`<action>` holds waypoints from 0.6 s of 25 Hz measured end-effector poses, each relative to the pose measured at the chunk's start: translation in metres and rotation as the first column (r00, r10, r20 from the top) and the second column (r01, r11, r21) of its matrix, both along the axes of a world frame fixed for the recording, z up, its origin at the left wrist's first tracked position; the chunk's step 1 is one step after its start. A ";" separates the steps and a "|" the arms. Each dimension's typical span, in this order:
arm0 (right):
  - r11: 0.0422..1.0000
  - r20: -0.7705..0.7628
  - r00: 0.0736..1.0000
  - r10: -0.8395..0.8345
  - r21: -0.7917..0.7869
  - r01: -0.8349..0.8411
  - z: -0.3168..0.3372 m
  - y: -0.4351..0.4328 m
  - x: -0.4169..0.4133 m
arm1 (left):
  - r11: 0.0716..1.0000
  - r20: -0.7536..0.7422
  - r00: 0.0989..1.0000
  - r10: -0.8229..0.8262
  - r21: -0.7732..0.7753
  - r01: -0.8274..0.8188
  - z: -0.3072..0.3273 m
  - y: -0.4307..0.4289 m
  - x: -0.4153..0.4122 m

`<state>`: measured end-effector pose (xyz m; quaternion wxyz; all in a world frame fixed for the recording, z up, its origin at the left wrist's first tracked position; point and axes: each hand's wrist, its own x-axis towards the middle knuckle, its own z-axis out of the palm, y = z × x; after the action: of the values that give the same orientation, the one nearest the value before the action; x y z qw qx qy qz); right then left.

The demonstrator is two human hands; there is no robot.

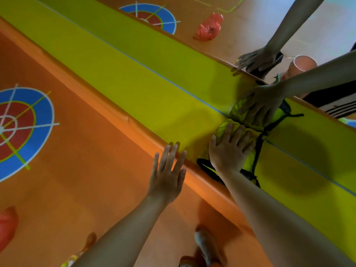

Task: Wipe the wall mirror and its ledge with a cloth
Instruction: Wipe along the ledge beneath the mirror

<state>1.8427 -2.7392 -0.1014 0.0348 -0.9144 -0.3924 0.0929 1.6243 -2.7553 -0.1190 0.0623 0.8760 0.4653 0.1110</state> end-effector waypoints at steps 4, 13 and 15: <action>0.999 0.005 1.000 -0.028 -0.027 0.028 0.001 0.055 -0.035 | 1.000 -0.007 1.000 0.022 -0.009 -0.023 0.002 0.061 -0.035; 1.000 -0.013 1.000 -0.002 0.006 0.002 -0.001 0.222 -0.150 | 1.000 0.014 1.000 0.020 -0.014 -0.020 0.006 0.243 -0.113; 0.999 -0.002 1.000 0.009 0.039 -0.009 -0.002 0.258 -0.174 | 0.999 0.018 0.999 0.030 -0.017 -0.030 0.007 0.281 -0.134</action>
<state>1.6683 -2.4812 -0.1033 0.0528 -0.9118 -0.3981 0.0861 1.4899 -2.4743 -0.1125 0.0724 0.8672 0.4788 0.1161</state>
